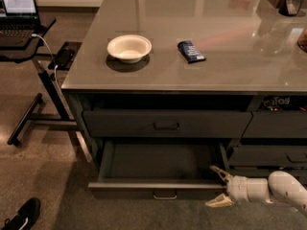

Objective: Open middle drawer

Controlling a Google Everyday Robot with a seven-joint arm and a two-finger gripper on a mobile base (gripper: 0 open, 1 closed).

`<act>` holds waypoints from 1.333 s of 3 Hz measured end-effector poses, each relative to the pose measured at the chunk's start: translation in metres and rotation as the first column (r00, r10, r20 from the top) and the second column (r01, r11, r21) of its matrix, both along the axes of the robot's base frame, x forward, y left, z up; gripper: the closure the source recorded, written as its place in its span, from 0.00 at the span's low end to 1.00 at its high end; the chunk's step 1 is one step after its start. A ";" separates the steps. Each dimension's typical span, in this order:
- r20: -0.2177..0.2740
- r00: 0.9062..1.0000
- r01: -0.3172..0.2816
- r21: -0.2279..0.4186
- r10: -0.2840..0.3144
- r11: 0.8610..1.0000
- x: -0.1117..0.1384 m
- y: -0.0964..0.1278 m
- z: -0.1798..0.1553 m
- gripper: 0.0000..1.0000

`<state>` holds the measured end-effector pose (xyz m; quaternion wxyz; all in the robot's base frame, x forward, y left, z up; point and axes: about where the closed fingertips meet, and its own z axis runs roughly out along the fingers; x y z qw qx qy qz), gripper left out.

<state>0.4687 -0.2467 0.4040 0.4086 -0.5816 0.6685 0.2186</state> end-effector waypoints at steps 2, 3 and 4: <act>0.000 1.000 -0.001 0.000 0.001 1.000 -0.002 0.001 0.009 0.78; 0.000 1.000 -0.001 0.000 0.001 1.000 -0.003 0.001 0.009 0.99; 0.003 1.000 0.001 0.001 -0.001 1.000 -0.010 -0.002 0.009 1.00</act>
Offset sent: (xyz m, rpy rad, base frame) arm -0.1285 -0.0725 -0.0184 0.0234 -0.0512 0.0379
